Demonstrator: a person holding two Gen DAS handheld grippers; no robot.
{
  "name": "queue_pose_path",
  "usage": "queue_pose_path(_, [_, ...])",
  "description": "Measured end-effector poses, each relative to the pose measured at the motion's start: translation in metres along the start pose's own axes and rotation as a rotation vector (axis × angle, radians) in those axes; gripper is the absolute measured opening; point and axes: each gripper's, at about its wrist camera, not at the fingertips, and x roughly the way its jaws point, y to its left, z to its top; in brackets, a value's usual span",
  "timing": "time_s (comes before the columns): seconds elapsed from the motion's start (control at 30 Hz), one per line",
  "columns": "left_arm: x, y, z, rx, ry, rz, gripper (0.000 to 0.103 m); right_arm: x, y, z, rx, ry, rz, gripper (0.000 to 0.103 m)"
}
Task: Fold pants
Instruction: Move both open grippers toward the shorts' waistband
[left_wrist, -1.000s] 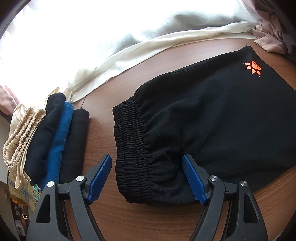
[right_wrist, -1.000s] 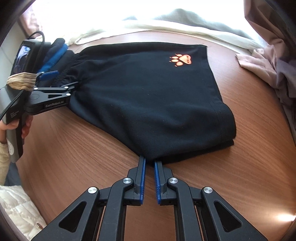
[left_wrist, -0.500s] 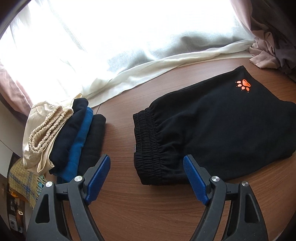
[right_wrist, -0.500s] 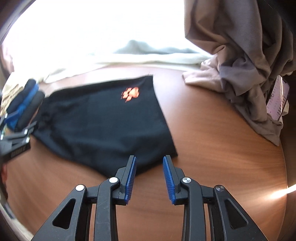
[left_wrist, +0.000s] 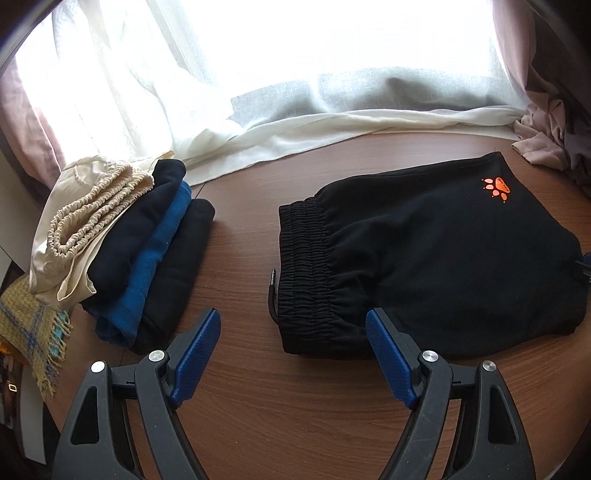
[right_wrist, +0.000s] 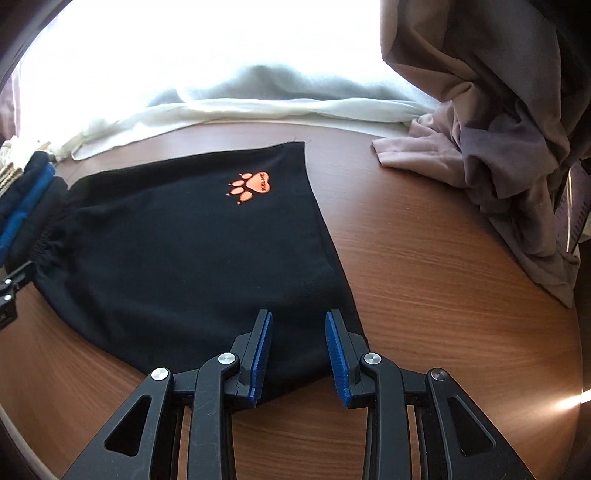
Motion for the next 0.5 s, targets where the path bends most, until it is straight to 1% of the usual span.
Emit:
queue_pose_path(0.07, [-0.003, 0.000, -0.002, -0.007, -0.009, -0.014, 0.081, 0.005, -0.002, -0.005, -0.003, 0.033, -0.037, 0.031])
queue_pose_path(0.13, [-0.005, 0.001, -0.003, -0.024, -0.013, -0.029, 0.081, 0.003, -0.005, -0.007, 0.011, 0.036, -0.053, 0.031])
queue_pose_path(0.17, [-0.005, 0.004, -0.005, -0.041, -0.014, -0.035, 0.081, 0.002, -0.005, -0.006, 0.015, 0.045, -0.085, 0.031])
queue_pose_path(0.23, [-0.004, 0.010, -0.006, -0.067, -0.021, -0.046, 0.081, -0.006, -0.006, -0.004, 0.036, 0.029, -0.139, 0.031])
queue_pose_path(0.27, [-0.005, 0.013, -0.007, -0.079, -0.027, -0.056, 0.081, -0.013, -0.006, -0.003, 0.051, 0.006, -0.140, 0.031])
queue_pose_path(0.33, [-0.004, 0.021, -0.008, -0.108, -0.034, -0.091, 0.081, -0.027, 0.001, 0.003, 0.039, -0.038, -0.114, 0.031])
queue_pose_path(0.4, [-0.002, 0.033, -0.010, -0.154, -0.031, -0.140, 0.081, -0.039, 0.015, 0.009, -0.008, -0.086, -0.081, 0.032])
queue_pose_path(0.43, [-0.001, 0.039, -0.011, -0.180, -0.029, -0.160, 0.081, -0.044, 0.025, 0.013, -0.039, -0.101, -0.058, 0.034])
queue_pose_path(0.5, [0.002, 0.050, -0.013, -0.225, -0.030, -0.181, 0.076, -0.050, 0.043, 0.019, -0.088, -0.127, -0.006, 0.036])
